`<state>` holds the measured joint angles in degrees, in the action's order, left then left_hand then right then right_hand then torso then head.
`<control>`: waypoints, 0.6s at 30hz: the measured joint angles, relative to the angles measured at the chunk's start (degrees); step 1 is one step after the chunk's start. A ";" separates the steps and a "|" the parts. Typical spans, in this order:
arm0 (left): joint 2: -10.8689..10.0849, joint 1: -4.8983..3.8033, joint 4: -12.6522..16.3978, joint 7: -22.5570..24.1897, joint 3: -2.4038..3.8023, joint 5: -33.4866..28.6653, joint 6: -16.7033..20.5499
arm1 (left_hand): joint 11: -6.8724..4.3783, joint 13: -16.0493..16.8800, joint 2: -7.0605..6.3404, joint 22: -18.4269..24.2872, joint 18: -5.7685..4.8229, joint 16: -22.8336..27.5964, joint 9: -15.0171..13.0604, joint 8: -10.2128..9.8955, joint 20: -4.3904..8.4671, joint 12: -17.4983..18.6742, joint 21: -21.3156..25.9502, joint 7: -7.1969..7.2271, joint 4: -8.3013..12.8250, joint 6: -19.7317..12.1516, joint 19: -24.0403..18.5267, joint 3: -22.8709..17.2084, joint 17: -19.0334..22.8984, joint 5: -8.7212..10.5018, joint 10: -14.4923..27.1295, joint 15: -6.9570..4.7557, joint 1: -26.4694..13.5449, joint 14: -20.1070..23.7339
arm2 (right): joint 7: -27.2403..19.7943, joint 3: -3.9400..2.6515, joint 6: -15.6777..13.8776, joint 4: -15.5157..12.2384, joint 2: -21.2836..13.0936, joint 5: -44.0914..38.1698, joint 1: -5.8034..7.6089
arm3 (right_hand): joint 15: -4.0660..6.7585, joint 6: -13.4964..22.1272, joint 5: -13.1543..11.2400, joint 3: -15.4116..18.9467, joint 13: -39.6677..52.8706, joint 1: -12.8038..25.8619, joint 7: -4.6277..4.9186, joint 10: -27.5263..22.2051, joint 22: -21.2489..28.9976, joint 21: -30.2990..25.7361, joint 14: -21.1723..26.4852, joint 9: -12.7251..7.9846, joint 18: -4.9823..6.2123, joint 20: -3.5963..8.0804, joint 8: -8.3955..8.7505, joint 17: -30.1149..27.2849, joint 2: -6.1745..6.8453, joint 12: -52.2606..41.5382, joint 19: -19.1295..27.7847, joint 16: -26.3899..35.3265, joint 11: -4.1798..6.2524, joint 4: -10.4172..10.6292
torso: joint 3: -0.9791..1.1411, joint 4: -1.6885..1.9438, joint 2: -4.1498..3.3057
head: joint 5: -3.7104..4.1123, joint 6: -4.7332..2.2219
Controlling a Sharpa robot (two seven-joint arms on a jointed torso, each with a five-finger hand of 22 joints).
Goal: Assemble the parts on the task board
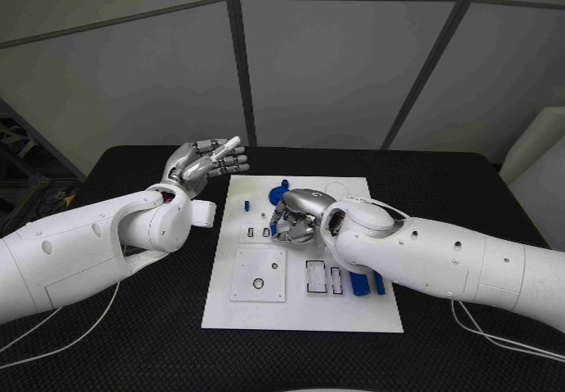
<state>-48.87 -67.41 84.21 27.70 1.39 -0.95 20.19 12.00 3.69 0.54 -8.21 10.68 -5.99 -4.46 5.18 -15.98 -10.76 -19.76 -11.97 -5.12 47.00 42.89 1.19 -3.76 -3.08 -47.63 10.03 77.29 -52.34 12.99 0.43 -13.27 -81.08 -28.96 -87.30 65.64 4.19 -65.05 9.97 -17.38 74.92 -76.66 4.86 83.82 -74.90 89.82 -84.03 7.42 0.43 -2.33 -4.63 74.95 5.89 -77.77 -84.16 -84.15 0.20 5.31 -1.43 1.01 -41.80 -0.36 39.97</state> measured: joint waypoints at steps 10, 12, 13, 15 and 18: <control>0.00 0.00 -0.01 -0.08 0.00 0.00 -0.05 | 0.00 0.00 0.00 -0.01 0.00 0.00 0.00 0.00 0.00 0.00 0.00 0.00 0.00 0.00 0.00 0.00 0.00 0.00 0.00 0.00 0.00 0.00 | 0.46 0.11 0.30 0.00 0.00 -0.33 -0.11 | -0.42 2.62 0.02 0.15 0.00 0.94 0.76 -0.71 0.00 0.00 0.00 -0.12 0.00 -0.22 1.02 -0.01 0.37 1.07 0.22 0.27 -0.72 -0.16 | 0.00 0.00 0.00 | 0.05 -0.02; 0.00 0.00 -0.02 -0.10 0.00 0.00 -0.05 | 0.00 0.00 0.00 -0.01 0.00 0.00 0.00 0.00 0.00 0.00 0.00 0.00 0.00 0.00 0.00 0.00 0.00 0.00 0.00 0.00 0.00 0.00 | 0.53 0.11 0.30 0.01 0.01 -0.40 -0.10 | -0.42 2.99 0.02 0.15 0.00 1.08 0.77 -0.71 0.00 0.00 0.00 -0.19 0.00 -0.22 1.01 -0.01 0.51 1.23 0.22 0.27 -0.71 -0.16 | 0.00 0.00 -0.01 | 0.05 -0.02; -0.01 0.00 -0.03 -0.11 0.00 0.00 -0.06 | 0.00 0.00 0.00 -0.01 0.00 0.00 0.00 0.00 0.00 0.00 0.00 0.00 0.05 0.00 0.00 -0.05 0.00 0.00 0.00 0.00 0.00 0.00 | 0.57 0.11 0.30 0.03 0.01 -0.43 -0.10 | -0.42 3.38 0.02 0.15 0.00 1.21 0.96 -0.84 0.00 0.00 0.00 -0.24 0.00 -0.22 1.01 -0.01 0.64 1.23 0.22 0.27 -0.84 -0.16 | 0.00 0.00 -0.01 | 0.05 -0.02; -0.01 0.00 -0.03 -0.12 0.00 0.00 -0.06 | 0.00 0.00 0.00 0.05 0.00 0.00 0.05 0.00 0.00 0.00 0.00 0.00 0.16 0.00 0.00 -0.16 0.00 0.00 0.00 0.00 0.00 0.00 | 0.64 0.11 0.30 0.04 0.03 -0.46 -0.10 | -0.74 4.02 0.02 0.15 0.00 1.21 1.17 -0.92 0.00 0.00 0.08 -0.30 0.00 -0.44 0.99 -0.01 0.65 1.56 0.00 0.27 -0.92 -0.16 | -0.01 0.00 -0.01 | 0.05 -0.02; -0.02 0.00 -0.05 -0.14 0.00 0.00 -0.07 | 0.00 0.00 0.00 0.05 0.00 0.00 0.05 0.00 0.00 0.00 0.00 0.00 0.16 0.00 0.00 -0.16 0.00 0.00 0.00 0.00 0.00 0.00 | 0.75 0.11 0.28 0.07 0.08 -0.53 -0.10 | -0.83 5.07 -0.33 0.14 0.00 1.59 1.36 -1.22 0.00 0.00 -0.01 -0.46 0.00 -0.65 0.85 -0.01 1.03 1.73 0.20 0.27 -1.22 -0.17 | -0.01 0.00 -0.01 | 0.07 -0.02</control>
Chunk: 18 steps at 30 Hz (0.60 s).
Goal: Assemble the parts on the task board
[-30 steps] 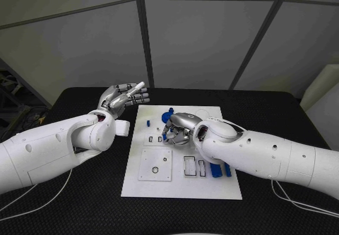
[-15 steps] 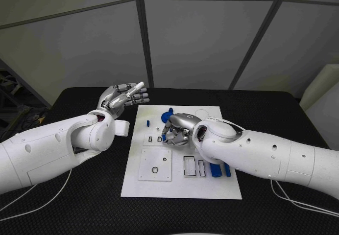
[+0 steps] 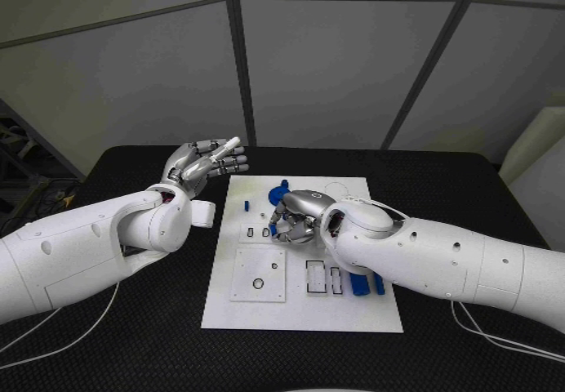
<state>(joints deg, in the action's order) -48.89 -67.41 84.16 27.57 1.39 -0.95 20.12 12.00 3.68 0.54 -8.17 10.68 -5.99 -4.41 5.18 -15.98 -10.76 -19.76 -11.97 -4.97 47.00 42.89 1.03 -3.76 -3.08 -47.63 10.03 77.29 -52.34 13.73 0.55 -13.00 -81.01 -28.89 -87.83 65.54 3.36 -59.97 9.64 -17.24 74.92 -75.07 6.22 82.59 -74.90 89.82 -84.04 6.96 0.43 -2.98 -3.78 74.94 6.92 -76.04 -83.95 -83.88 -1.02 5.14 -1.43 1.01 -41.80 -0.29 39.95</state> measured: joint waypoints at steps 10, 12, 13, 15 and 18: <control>-0.03 0.00 0.00 -0.11 0.00 0.00 -0.09 | 0.00 0.00 0.00 0.00 0.00 0.00 0.00 0.00 0.00 0.00 0.00 0.00 0.16 0.00 0.00 0.16 0.00 0.00 0.00 0.00 0.00 0.00 | 0.15 0.02 -0.14 0.04 0.10 -0.13 -0.01 | -0.41 1.91 -0.49 0.24 0.00 0.84 0.34 -0.41 0.00 0.00 0.00 -0.19 0.00 -0.42 0.00 -0.01 0.85 0.67 -0.01 0.23 -0.41 0.24 | 0.00 0.00 -0.02 | 0.03 0.00; -0.04 0.00 0.00 -0.12 0.00 0.00 -0.10 | 0.00 0.00 0.00 -0.01 0.00 0.00 -0.01 0.00 0.00 0.00 0.00 0.00 0.16 0.00 0.00 0.16 0.00 0.00 0.00 0.00 0.00 0.00 | 0.17 0.03 -0.19 0.04 0.10 -0.14 -0.02 | -0.41 2.05 -0.55 0.46 0.00 0.97 0.42 -0.41 0.00 0.00 0.00 -0.23 0.00 -0.42 0.00 -0.01 0.98 0.96 -0.01 0.23 -0.41 0.46 | 0.00 0.00 -0.02 | 0.03 0.00; -0.05 0.00 0.00 -0.14 0.00 0.00 -0.12 | 0.00 0.00 0.00 -0.01 0.00 0.00 0.00 0.00 0.00 0.00 0.00 0.00 0.16 0.00 0.00 0.16 0.00 0.00 0.00 0.00 0.00 0.00 | 0.18 0.04 -0.25 0.04 0.10 -0.15 -0.03 | -0.41 2.39 -0.65 0.51 0.00 1.00 0.45 -0.41 0.00 0.00 0.00 -0.23 0.00 -0.42 0.00 -0.01 1.00 1.02 -0.01 0.23 -0.41 0.51 | 0.00 0.00 -0.02 | 0.03 -0.02; -0.06 0.00 0.01 -0.16 0.00 0.00 -0.14 | 0.00 0.00 0.00 -0.01 0.00 0.00 -0.01 0.00 0.00 0.00 0.00 0.00 0.16 0.00 0.00 0.16 0.00 0.00 0.00 0.00 0.00 0.00 | 0.21 0.06 -0.37 0.05 0.10 -0.16 -0.06 | -0.41 2.98 -1.04 0.87 0.00 1.36 0.58 -0.62 0.00 0.00 0.00 -0.23 0.00 -0.42 0.00 -0.01 1.36 1.34 -0.01 0.48 -0.62 0.87 | 0.00 0.00 -0.02 | 0.05 -0.05; -0.07 0.00 0.01 -0.19 0.00 0.00 -0.19 | 0.00 0.00 0.00 -0.01 0.00 0.00 -0.01 0.00 0.00 0.00 0.00 0.00 0.16 0.00 0.00 0.16 0.00 0.00 0.00 0.00 0.00 0.00 | 0.22 0.11 -0.67 0.04 0.06 -0.19 -0.09 | -0.62 3.75 -1.51 1.51 0.00 1.87 0.54 -0.75 0.00 0.00 0.21 -0.23 0.00 -0.54 0.00 -0.01 1.88 1.60 -0.13 0.54 -0.75 1.33 | 0.00 0.01 -0.02 | 0.07 -0.06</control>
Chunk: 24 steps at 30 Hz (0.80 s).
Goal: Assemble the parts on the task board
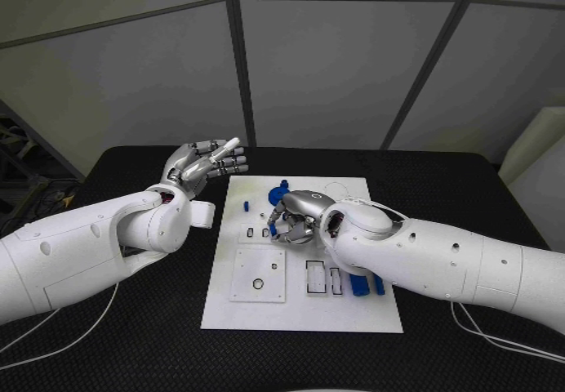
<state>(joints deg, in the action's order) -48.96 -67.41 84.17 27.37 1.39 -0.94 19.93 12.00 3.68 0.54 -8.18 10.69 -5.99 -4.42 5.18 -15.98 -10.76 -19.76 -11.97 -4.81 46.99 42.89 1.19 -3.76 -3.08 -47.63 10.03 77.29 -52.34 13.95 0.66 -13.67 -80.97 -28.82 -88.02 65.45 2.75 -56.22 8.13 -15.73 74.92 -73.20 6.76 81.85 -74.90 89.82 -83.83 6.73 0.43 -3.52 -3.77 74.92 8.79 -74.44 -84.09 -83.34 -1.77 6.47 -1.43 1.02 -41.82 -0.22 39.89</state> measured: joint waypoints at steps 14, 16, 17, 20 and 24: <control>-0.13 0.02 -0.49 -0.84 0.00 0.73 -0.23 | -0.59 0.21 0.57 0.05 0.00 -0.28 -0.06 -0.21 0.41 -0.37 -0.97 -0.23 0.73 1.28 1.34 0.40 -0.23 0.00 -2.95 -0.46 -0.54 -2.78 | -2.63 0.12 -6.56 -5.00 -4.43 1.04 -0.18 | -0.20 2.50 -2.49 1.49 0.00 -0.17 0.47 -0.71 0.00 0.00 -0.21 -0.06 0.00 -0.27 0.00 -0.01 1.24 1.73 0.12 0.79 -0.67 1.36 | 0.07 0.01 0.07 | -0.10 -0.21; -0.35 0.04 -0.52 -1.40 0.00 1.47 -0.37 | -1.44 0.70 1.23 -0.22 -0.01 -1.61 -0.46 0.33 1.26 -1.85 -2.17 -0.54 0.88 3.16 3.39 0.55 -0.79 -0.93 -6.20 -1.48 -0.46 -6.05 | -4.21 0.09 -7.56 -6.71 -6.36 2.23 -0.18 | -0.20 2.53 -2.49 1.49 0.00 -0.40 0.51 -0.92 0.00 0.00 -0.21 -0.03 0.00 -0.27 0.00 -0.01 1.43 1.83 0.12 0.85 -0.50 1.36 | 0.09 0.00 0.12 | -0.15 -0.30; -0.51 0.04 -0.52 -1.82 0.00 2.05 -0.49 | -2.15 0.97 1.53 -0.61 0.00 -2.69 -0.90 1.09 1.93 -2.73 -3.14 -0.41 0.88 4.85 5.08 0.55 -1.30 -1.80 -8.39 -2.34 -0.77 -8.53 | -5.21 0.06 -7.92 -7.67 -7.50 3.13 -0.15 | -0.20 2.53 -2.48 1.49 0.00 -0.57 0.51 -1.38 0.00 0.00 -0.21 0.05 0.00 -0.27 0.00 -0.01 1.25 2.56 0.12 1.20 -0.51 1.36 | 0.09 -0.02 0.16 | -0.17 -0.36; -1.07 0.04 -0.52 -3.97 0.00 4.67 -1.21 | -4.50 1.60 2.05 -1.72 0.00 -5.54 -1.97 2.86 4.05 -4.65 -5.96 1.43 0.88 9.06 9.62 0.55 -2.90 -3.13 -13.83 -4.77 -1.29 -15.06 | -8.28 -0.66 -8.26 -10.00 -10.79 6.87 0.05 | -0.20 2.21 -2.48 1.47 -0.23 -1.48 0.19 -2.66 0.00 -0.31 -0.21 0.38 0.00 -0.27 0.00 -1.24 0.96 4.76 0.12 2.37 -0.44 1.37 | 0.11 -0.05 0.34 | -0.27 -0.67; -1.86 0.04 -0.51 -9.35 0.00 10.05 -3.78 | -7.14 2.07 3.05 -3.20 0.00 -8.52 -2.97 3.63 6.85 -6.12 -9.51 3.80 0.40 12.40 14.88 0.80 -5.31 -3.33 -20.37 -7.56 -1.84 -21.93 | -11.66 -1.75 -7.75 -12.41 -14.95 13.21 1.25 | -0.20 1.80 -2.48 1.32 -1.98 -2.66 0.18 -3.57 0.00 -2.50 -0.21 0.72 0.00 -0.27 0.00 -4.35 0.95 7.24 0.12 4.63 -0.27 1.53 | 0.29 -0.10 0.85 | -0.52 -0.90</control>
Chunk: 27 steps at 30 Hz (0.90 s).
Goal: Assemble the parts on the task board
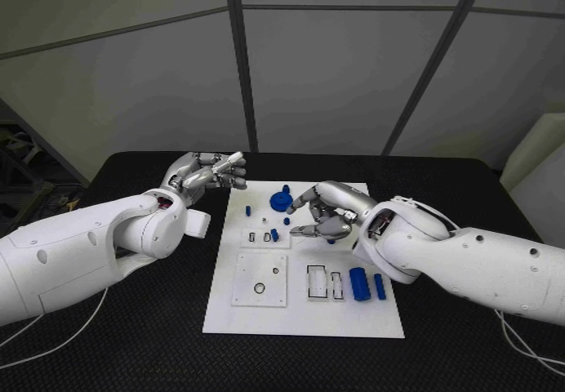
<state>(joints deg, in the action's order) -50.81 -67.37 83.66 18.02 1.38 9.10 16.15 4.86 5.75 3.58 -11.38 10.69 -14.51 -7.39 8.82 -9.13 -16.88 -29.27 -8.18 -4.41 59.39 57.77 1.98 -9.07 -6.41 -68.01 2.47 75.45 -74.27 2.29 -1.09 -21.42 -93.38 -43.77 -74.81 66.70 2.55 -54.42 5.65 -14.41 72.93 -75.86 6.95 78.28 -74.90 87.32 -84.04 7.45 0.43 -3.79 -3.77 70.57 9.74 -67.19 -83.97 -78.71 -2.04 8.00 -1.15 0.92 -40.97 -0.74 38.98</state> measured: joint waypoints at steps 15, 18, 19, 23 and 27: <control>2.05 -2.76 -0.50 -29.88 0.04 25.23 -13.50 | -6.22 25.99 -1.62 -21.05 -0.07 -44.92 -12.68 5.52 7.46 -21.65 -24.82 5.23 -7.45 6.23 12.19 7.10 -43.69 3.78 -14.58 -6.61 -5.51 -9.69 | -1.72 -1.40 0.27 1.14 -8.44 15.47 3.42 | 0.00 -0.71 0.00 0.24 -0.85 -0.37 -0.30 -0.40 0.00 -1.97 0.00 0.48 0.52 0.00 0.00 -2.00 -0.18 0.47 0.00 1.62 0.00 0.57 | 1.13 0.01 2.94 | -0.63 1.05; 3.55 -3.13 -1.29 -34.08 0.02 28.27 -14.97 | -6.81 42.10 -1.49 -29.92 -4.02 -52.95 -18.96 7.97 7.88 -34.28 -32.32 6.21 -10.07 4.95 12.99 9.31 -52.21 3.68 -15.02 -7.29 -5.94 -9.69 | -1.10 -1.40 0.14 1.53 -8.86 16.25 3.56 | 0.00 -1.11 0.00 0.47 -0.93 -0.37 -0.32 -0.40 0.00 -2.25 0.00 0.64 0.92 0.00 0.00 -2.19 -0.18 0.47 0.00 1.73 0.00 0.98 | 1.27 0.18 3.33 | -0.64 1.33; 4.13 -3.25 -1.69 -35.52 -0.08 29.30 -15.43 | -6.88 46.72 -1.44 -32.19 -4.01 -54.98 -21.15 8.85 8.02 -37.91 -34.25 6.39 -10.76 4.56 12.84 9.77 -54.38 3.56 -14.95 -7.29 -5.88 -9.69 | -0.83 -1.40 0.14 1.62 -8.93 16.59 3.62 | 0.00 -1.21 0.00 0.49 -1.03 -0.35 -0.42 -0.40 0.00 -2.58 0.00 0.69 0.92 0.00 0.00 -2.33 -0.19 0.69 0.00 2.04 0.00 1.32 | 1.33 0.22 3.47 | -0.64 1.44; 6.71 -3.78 -3.51 -40.98 -1.08 32.79 -17.12 | -7.12 57.96 -1.15 -38.53 -4.00 -59.09 -28.15 10.76 8.23 -46.18 -39.07 6.54 -12.15 3.04 12.87 11.08 -59.12 3.56 -15.18 -7.49 -4.55 -9.89 | 0.50 -1.42 0.17 1.91 -8.98 18.31 3.75 | 0.00 -1.32 0.00 0.67 -1.16 0.18 -0.53 -0.40 0.00 -3.01 0.00 0.76 0.91 0.01 0.00 -2.61 -0.27 0.86 0.00 2.16 0.00 1.65 | 1.51 0.30 3.98 | -0.48 1.79; 9.33 -5.06 -5.28 -44.67 -3.65 34.82 -18.44 | -7.21 60.61 -0.51 -44.07 -4.01 -62.52 -31.36 11.02 8.47 -50.37 -42.68 6.62 -12.05 2.51 15.08 11.83 -63.30 3.56 -15.68 -7.69 -4.30 -9.68 | 1.84 -1.42 0.20 1.99 -8.85 19.59 3.78 | 0.00 -1.32 1.43 0.53 -1.38 0.18 -0.53 -0.39 0.00 -3.01 0.00 0.89 0.91 0.01 0.00 -2.63 -0.26 0.97 0.00 2.50 0.00 1.79 | 1.60 0.30 4.26 | -0.46 2.08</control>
<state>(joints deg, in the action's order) -41.49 -72.43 78.39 -26.64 -2.27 43.92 -2.29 -2.35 66.36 3.07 -55.45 6.69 -77.03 -38.75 19.84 -0.67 -67.25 -71.95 -1.55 -16.46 61.90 72.84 13.81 -72.37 -2.85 -83.69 -5.23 71.15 -83.95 4.13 -2.52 -21.22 -91.39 -52.62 -55.22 70.48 2.55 -55.74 7.08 -13.88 71.56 -75.68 6.42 77.88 -74.90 84.31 -84.04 8.34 1.34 -3.79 -3.77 67.94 9.47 -66.22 -83.97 -76.21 -2.04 9.79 0.46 1.22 -36.72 -1.20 41.07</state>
